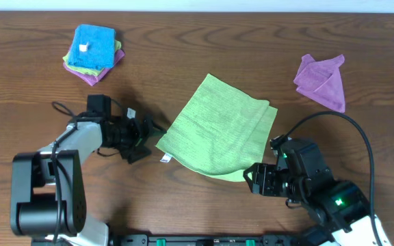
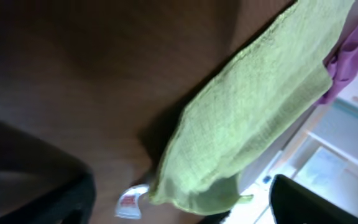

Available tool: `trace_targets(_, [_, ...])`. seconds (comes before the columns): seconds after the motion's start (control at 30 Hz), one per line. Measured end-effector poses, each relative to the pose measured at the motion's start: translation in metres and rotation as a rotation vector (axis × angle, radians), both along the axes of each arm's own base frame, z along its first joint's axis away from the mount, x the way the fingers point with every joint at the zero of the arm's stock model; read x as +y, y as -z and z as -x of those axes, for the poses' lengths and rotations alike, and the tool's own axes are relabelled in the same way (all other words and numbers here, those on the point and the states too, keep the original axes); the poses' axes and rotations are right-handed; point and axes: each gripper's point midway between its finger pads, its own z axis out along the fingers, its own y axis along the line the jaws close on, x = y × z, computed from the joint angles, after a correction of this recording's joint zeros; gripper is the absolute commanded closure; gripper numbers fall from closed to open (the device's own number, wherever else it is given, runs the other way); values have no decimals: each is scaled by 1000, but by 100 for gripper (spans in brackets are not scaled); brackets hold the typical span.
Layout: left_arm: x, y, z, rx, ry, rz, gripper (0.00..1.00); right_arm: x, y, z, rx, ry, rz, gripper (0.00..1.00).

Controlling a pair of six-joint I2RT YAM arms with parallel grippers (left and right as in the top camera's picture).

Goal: Fold the cloth
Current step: 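Grasp the cloth's near left and right corners with left and right grippers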

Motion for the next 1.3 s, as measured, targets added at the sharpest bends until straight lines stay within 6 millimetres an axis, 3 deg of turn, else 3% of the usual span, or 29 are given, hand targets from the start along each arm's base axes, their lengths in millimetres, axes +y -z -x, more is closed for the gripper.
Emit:
trace_targets(0.23, [-25,3,-2,-2,41,27,21,0,0,0,3,6,-2,29])
trace_targets(0.3, [-33,4,-2,7,54,38,37,0,0,0,3,6,-3,29])
trace_targets(0.47, [-40,19,5,61,70,28,91,0,0,1,6,6,-5,25])
trace_targets(0.5, [-41,21,7,70,71,26,94,0,0,1,7,7,-5,24])
trace_targets(0.77, [-44,20,-1,25,77,45,94,-2,4,1,45,69,-13,25])
trace_targets(1.03, [-48,15,3,19,106,85,94,-15,65,15,244,272,8,30])
trace_targets(1.3, [-49,14,13,39,133,95,94,-10,72,1,283,460,-69,28])
